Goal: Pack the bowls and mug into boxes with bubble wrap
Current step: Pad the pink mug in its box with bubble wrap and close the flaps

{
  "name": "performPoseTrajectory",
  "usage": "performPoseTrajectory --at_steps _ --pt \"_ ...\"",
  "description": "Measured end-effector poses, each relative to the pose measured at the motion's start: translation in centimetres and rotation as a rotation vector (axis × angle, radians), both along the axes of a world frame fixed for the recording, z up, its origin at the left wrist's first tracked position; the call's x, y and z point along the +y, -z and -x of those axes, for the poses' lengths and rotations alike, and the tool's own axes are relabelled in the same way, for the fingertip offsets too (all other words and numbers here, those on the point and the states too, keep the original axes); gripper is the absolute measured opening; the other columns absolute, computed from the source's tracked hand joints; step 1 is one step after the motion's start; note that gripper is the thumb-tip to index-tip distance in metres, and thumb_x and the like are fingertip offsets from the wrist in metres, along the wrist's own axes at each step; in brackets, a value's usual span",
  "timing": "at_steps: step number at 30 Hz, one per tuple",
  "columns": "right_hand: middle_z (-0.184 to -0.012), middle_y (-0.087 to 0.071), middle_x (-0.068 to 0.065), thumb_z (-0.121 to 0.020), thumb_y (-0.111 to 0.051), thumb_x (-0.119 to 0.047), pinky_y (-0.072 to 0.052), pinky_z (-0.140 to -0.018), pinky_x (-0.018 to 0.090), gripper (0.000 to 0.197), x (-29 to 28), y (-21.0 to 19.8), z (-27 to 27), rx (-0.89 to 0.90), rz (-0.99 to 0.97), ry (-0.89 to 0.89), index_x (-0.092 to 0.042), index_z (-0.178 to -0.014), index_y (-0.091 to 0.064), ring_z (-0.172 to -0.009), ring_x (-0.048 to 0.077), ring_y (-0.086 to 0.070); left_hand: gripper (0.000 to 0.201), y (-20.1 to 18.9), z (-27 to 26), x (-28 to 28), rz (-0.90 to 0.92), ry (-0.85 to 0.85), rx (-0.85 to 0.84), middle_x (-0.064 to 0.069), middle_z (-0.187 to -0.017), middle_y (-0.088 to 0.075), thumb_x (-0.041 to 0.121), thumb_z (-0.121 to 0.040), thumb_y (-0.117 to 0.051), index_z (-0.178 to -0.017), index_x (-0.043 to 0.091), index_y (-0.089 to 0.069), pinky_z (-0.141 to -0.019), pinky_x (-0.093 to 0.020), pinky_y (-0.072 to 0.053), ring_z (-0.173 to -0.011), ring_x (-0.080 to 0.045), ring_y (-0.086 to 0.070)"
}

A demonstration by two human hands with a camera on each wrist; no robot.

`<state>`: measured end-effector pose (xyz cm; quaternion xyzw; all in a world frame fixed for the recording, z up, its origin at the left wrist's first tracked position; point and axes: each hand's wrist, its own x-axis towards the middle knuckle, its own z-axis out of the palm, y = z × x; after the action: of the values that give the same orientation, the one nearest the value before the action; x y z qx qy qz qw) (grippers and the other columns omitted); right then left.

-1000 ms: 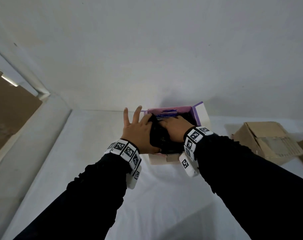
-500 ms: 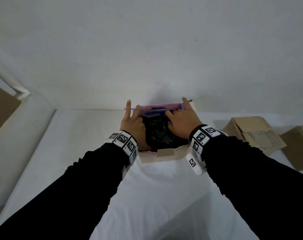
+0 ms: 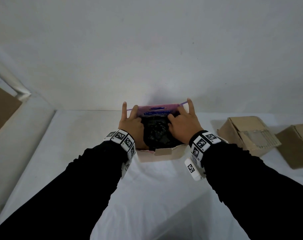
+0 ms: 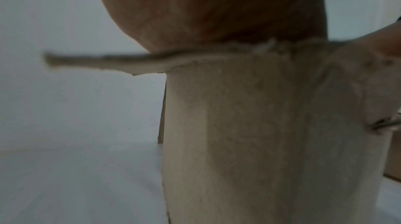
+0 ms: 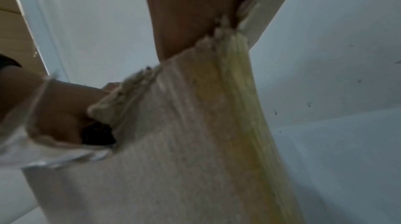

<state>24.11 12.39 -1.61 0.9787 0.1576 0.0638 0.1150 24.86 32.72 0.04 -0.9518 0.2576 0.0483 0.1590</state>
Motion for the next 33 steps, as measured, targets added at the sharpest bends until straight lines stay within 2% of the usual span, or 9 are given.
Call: performPoseTrajectory --at_steps 4,7,11,16,20,22,26,29,33 --pt "-0.083 -0.067 0.003 -0.078 -0.064 -0.024 -0.018 -0.108 0.057 0.02 0.0 -0.1 0.9 -0.08 0.025 -0.012 -0.018 -0.096 -0.064 -0.104 0.031 -0.055 0.083 -0.8 0.8 -0.4 -0.036 -0.042 -0.071 0.001 -0.111 -0.059 0.085 -0.06 -0.043 -0.112 0.022 -0.057 -0.108 -0.068 0.013 -0.134 -0.033 -0.022" --pt "-0.069 -0.069 0.0 -0.079 -0.058 -0.021 -0.007 -0.111 0.058 0.021 -0.4 -0.7 1.8 -0.048 0.007 0.027 -0.018 -0.1 -0.062 -0.115 0.029 -0.05 0.064 -0.9 1.2 -0.6 -0.032 -0.076 -0.101 -0.002 -0.113 -0.059 0.07 -0.068 -0.055 -0.105 0.018 -0.06 -0.108 -0.067 0.01 -0.128 -0.031 -0.032" --pt "-0.086 -0.069 0.003 -0.089 -0.045 -0.02 0.016 -0.111 0.057 0.024 -0.3 -1.4 2.9 0.093 -0.039 0.059 -0.017 -0.109 -0.057 -0.125 0.026 -0.042 0.041 -0.3 1.5 -0.1 0.037 -0.118 -0.025 0.007 -0.112 -0.062 0.059 -0.071 -0.064 -0.095 0.027 -0.065 -0.108 -0.068 0.006 -0.137 -0.028 -0.019" --pt "-0.081 -0.065 0.0 -0.093 -0.046 -0.045 -0.024 -0.103 0.049 0.031 -0.9 -1.0 5.1 -0.107 -0.192 -0.089 -0.019 -0.085 -0.061 -0.089 0.025 -0.06 0.033 -0.9 2.9 0.4 0.118 -0.056 -0.153 0.005 -0.109 -0.061 0.054 -0.086 -0.05 -0.099 0.025 -0.06 -0.112 -0.059 -0.004 -0.123 -0.024 -0.039" --pt "-0.079 -0.068 -0.003 -0.084 -0.033 -0.074 -0.026 -0.105 0.049 0.062 -2.5 -0.6 7.4 0.054 -0.161 -0.152 -0.021 -0.087 -0.064 -0.093 0.02 -0.057 0.071 0.5 4.9 1.2 0.245 0.059 -0.121 0.01 -0.082 -0.065 0.08 -0.08 -0.017 -0.078 0.026 -0.064 -0.107 -0.051 -0.017 -0.102 -0.016 -0.051" --pt "-0.09 -0.069 -0.002 -0.086 -0.046 -0.059 -0.021 -0.108 0.048 0.044 -2.9 -1.0 8.1 0.115 -0.073 -0.188 -0.02 -0.098 -0.064 -0.104 0.021 -0.055 0.07 1.3 5.9 2.1 0.186 0.165 -0.085 0.012 -0.084 -0.065 0.083 -0.074 -0.023 -0.082 0.027 -0.065 -0.103 -0.049 -0.024 -0.098 -0.016 -0.053" --pt "-0.092 -0.069 -0.003 -0.09 -0.055 -0.033 -0.013 -0.114 0.044 0.014 -2.6 -2.2 9.5 0.175 -0.027 -0.192 -0.025 -0.1 -0.06 -0.101 0.019 -0.059 0.02 1.9 7.2 3.1 0.258 0.297 -0.135 0.008 -0.076 -0.067 0.045 -0.079 -0.065 -0.075 0.025 -0.063 -0.095 -0.046 -0.033 -0.09 -0.017 -0.059" --pt "-0.088 -0.069 -0.002 -0.09 -0.053 -0.037 -0.016 -0.114 0.038 0.018 -3.2 -2.6 10.8 0.249 -0.027 -0.198 -0.022 -0.096 -0.062 -0.093 0.019 -0.062 0.017 2.1 8.7 3.1 0.328 0.371 -0.162 0.011 -0.07 -0.064 0.04 -0.078 -0.069 -0.074 0.025 -0.062 -0.092 -0.046 -0.04 -0.087 -0.015 -0.059" --pt "-0.073 -0.063 -0.007 -0.085 -0.04 -0.07 -0.028 -0.105 0.032 0.051 -3.8 -2.2 12.3 0.278 -0.157 -0.231 -0.024 -0.082 -0.061 -0.077 0.016 -0.057 0.015 3.7 11.2 3.3 0.349 0.41 -0.187 0.012 -0.073 -0.065 0.04 -0.083 -0.062 -0.077 0.027 -0.061 -0.096 -0.041 -0.03 -0.09 -0.013 -0.057"
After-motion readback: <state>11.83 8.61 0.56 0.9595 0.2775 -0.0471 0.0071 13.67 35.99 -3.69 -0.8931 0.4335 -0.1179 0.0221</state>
